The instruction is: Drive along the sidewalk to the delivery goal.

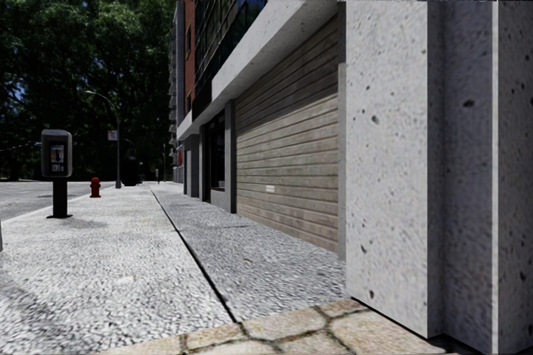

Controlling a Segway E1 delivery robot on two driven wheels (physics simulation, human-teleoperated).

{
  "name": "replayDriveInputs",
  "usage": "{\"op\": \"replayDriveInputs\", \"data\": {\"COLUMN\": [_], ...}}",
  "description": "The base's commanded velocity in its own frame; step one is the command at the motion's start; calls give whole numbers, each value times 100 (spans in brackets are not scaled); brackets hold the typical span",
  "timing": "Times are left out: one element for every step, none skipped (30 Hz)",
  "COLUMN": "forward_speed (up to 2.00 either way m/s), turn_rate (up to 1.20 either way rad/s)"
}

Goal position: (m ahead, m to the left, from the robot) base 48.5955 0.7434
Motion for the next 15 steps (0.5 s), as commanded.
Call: {"op": "replayDriveInputs", "data": {"forward_speed": [0, 0, 0, 0, 0, 0, 0, 0, 0, 0, 60, 60, 70, 83, 160], "turn_rate": [51, 48, 45, 45, 42, 41, 39, 39, 37, 36, 36, 36, 36, 35, 35]}}
